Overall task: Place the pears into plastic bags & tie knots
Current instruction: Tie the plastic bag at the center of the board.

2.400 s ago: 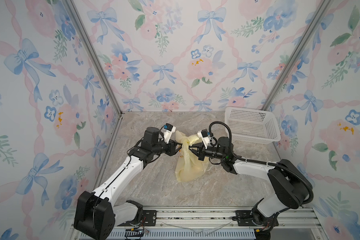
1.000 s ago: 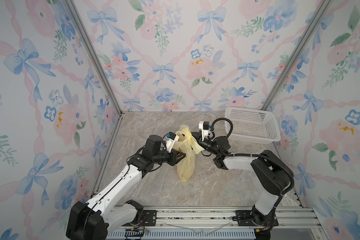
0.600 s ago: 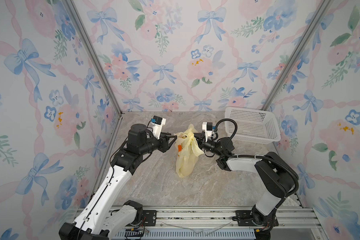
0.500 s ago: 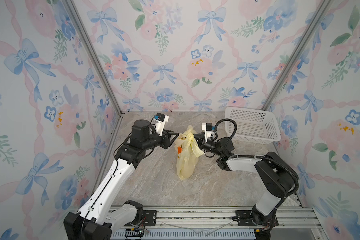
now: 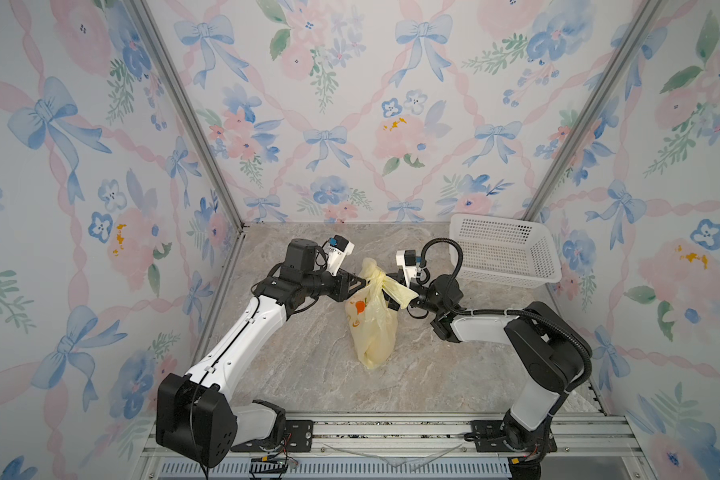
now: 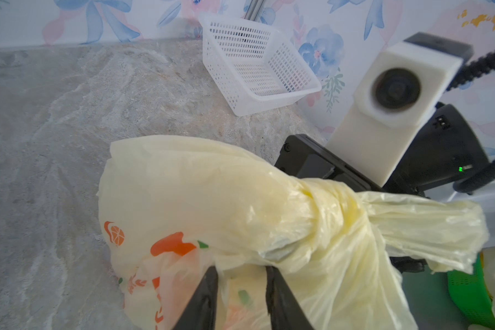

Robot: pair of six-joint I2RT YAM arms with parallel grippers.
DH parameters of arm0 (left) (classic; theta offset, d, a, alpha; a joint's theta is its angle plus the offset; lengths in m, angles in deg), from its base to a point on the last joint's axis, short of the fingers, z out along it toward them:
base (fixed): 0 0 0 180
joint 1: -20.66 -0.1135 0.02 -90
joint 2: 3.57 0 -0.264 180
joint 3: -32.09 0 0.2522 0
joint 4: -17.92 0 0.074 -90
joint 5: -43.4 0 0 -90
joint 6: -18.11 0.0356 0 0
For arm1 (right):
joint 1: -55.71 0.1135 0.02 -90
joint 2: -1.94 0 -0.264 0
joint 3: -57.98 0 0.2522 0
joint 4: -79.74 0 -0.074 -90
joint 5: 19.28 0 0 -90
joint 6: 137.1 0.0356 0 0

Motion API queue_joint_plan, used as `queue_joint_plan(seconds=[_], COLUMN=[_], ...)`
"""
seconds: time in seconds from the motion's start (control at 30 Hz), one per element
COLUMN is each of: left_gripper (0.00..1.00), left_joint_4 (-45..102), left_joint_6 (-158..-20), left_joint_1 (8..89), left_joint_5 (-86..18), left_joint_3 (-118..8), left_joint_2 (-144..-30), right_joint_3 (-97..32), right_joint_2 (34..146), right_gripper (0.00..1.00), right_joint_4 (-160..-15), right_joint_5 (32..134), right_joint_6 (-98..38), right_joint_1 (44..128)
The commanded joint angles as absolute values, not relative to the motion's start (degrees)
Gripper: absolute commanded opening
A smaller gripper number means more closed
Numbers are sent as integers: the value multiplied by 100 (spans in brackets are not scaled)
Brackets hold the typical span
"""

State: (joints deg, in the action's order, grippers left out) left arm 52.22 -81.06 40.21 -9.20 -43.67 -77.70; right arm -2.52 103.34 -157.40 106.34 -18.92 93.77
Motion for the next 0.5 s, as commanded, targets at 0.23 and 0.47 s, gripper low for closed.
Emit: queue_joint_plan(seconds=[0.23, 0.47], left_gripper=[33, 40], left_joint_4=[5219, 5216], left_joint_6=[-7938, -7971], left_joint_1=[4134, 4312], left_joint_5=[-749, -386], left_joint_3=[-4788, -5100], left_joint_2=[-8080, -8261], right_joint_3=[-603, -742], right_joint_2=[10727, 10740], right_gripper=[1, 1], right_joint_4=[-15436, -15575], right_joint_5=[11358, 11344], right_joint_6=[-1971, -1919], right_joint_1=[9630, 9681])
